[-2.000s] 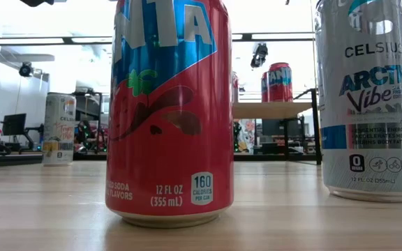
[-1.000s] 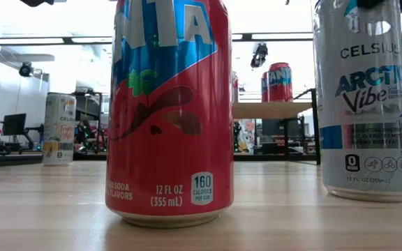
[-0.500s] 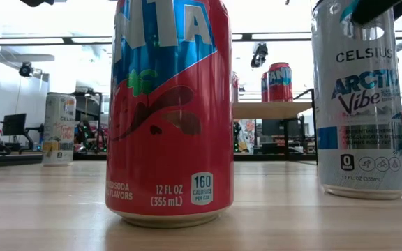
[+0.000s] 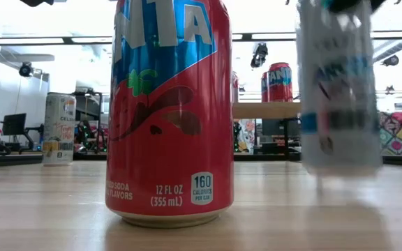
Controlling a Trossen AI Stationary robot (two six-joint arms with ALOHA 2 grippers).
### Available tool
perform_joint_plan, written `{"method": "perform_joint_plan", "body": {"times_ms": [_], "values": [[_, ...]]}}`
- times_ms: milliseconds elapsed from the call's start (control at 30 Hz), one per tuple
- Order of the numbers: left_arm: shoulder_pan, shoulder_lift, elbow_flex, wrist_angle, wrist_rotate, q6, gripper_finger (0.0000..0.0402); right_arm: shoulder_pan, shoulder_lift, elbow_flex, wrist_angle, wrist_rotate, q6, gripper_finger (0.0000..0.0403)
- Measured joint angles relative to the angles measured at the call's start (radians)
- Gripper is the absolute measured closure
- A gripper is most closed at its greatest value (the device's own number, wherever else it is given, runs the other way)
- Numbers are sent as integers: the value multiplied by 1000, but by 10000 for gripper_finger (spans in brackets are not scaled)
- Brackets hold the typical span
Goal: Place canned beverage on shelf
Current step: Put the white blue soda can on the shelf aligned with the other white blue soda can
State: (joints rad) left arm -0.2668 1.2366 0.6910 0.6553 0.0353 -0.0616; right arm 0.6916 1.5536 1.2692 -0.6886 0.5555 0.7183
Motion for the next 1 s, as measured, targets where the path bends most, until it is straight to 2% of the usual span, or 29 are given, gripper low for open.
{"method": "perform_joint_plan", "body": {"times_ms": [233,600,1000], "values": [[0,-33,0,-13,0,28,402,-76,-9,146,-47,-56,-142,159],[0,-129,-1,-119,0,67,402,-255,-9,348,-79,-241,-419,159],[0,-158,-1,-159,0,64,402,-466,12,510,-137,-302,-695,159]]}}
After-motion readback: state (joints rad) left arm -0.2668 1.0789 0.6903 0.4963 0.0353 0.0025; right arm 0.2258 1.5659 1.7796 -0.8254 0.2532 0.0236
